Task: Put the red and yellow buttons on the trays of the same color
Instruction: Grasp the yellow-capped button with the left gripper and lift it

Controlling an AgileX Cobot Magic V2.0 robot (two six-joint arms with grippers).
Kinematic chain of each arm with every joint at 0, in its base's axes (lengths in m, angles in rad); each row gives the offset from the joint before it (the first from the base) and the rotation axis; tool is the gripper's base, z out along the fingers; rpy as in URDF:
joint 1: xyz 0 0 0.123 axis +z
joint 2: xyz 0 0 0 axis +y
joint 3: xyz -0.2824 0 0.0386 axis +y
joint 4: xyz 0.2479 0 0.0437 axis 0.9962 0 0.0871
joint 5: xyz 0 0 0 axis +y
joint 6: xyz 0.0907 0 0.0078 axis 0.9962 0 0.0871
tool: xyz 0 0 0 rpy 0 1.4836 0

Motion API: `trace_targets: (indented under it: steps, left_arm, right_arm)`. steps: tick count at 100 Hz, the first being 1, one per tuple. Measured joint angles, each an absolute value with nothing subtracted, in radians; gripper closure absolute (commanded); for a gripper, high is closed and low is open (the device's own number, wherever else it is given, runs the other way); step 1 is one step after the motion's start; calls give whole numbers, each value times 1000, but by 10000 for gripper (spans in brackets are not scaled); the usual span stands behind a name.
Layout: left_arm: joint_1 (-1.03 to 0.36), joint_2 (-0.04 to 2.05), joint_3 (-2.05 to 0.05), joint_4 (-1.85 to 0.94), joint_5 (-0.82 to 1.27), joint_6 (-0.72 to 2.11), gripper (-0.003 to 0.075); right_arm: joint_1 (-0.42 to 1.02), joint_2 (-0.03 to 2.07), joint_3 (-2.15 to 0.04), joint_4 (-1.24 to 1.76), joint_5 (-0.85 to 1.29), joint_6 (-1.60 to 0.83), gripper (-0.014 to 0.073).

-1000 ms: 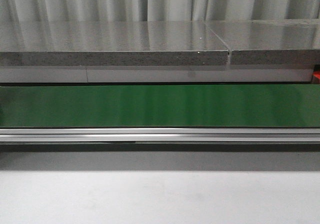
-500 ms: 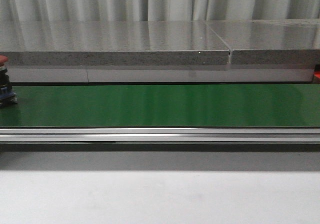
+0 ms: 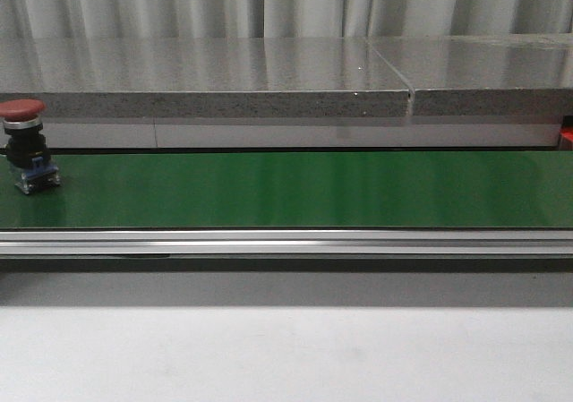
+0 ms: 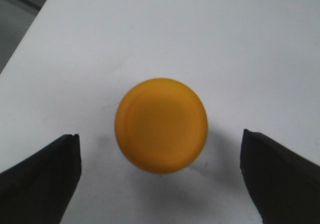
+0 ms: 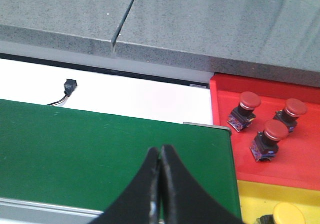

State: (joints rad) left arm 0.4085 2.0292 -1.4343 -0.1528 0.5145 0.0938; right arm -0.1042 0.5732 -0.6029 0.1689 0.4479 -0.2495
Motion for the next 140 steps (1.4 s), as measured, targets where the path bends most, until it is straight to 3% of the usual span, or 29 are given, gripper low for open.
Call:
trace_targets:
  steps: [25, 39, 51, 75, 86, 115, 140]
  left_arm:
    - [408, 2043, -1454, -153, 440, 94, 94]
    - [408, 2043, -1454, -153, 425, 94, 154]
    - [408, 2043, -1454, -153, 425, 94, 279]
    - [408, 2043, -1454, -153, 431, 94, 641]
    - [408, 2043, -1455, -153, 441, 94, 736]
    - [408, 2008, -1497, -198, 536, 94, 739]
    - [373, 1814, -1502, -216, 615, 94, 739]
  right_arm:
    - [-104, 573, -603, 169, 448, -250, 662]
    - [-104, 573, -603, 169, 448, -250, 662]
    - [-104, 573, -603, 169, 448, -250, 662]
    - [-104, 573, -603, 169, 448, -250, 662]
    - [-104, 573, -603, 169, 448, -250, 662]
    - [-104, 573, -603, 169, 448, -250, 662]
    - [-104, 573, -603, 169, 448, -250, 662]
